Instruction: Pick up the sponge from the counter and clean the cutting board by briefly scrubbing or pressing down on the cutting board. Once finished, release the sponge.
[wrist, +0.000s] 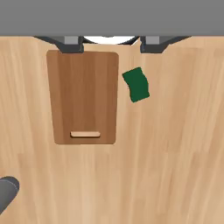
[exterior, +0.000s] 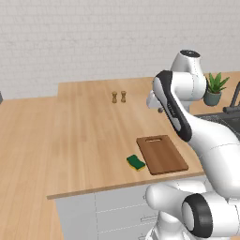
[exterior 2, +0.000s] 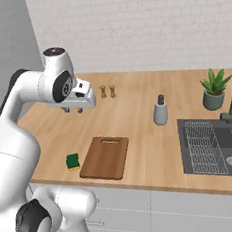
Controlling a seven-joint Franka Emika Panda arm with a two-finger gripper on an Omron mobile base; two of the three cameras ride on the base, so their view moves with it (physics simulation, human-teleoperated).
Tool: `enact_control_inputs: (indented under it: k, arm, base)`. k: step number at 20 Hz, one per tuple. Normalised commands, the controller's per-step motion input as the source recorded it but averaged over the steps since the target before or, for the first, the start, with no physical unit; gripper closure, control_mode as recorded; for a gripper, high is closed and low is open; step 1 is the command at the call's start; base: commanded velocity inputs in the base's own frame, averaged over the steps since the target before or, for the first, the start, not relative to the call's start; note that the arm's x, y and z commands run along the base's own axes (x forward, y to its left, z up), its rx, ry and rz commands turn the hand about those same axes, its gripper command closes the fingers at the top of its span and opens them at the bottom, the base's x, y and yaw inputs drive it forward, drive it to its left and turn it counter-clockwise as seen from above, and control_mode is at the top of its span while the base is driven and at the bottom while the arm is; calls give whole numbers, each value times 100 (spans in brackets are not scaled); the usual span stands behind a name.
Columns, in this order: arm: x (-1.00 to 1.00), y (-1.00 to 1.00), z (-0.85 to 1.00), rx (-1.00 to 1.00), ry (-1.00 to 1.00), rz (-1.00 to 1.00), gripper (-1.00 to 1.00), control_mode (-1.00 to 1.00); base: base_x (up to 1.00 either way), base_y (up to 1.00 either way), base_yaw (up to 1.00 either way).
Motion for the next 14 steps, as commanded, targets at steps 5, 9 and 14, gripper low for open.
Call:
enact_control_inputs:
  k: [5,9,14]
  arm:
    - [-3,7,-38,-3,10,0,-100,-100]
    - [-2,22,-94,-4,20,0,-100,-100]
    - [-13,37,-75,0,18,0,-100,-100]
  base:
    - [0,0,0]
    - [0,0,0]
    - [0,0,0]
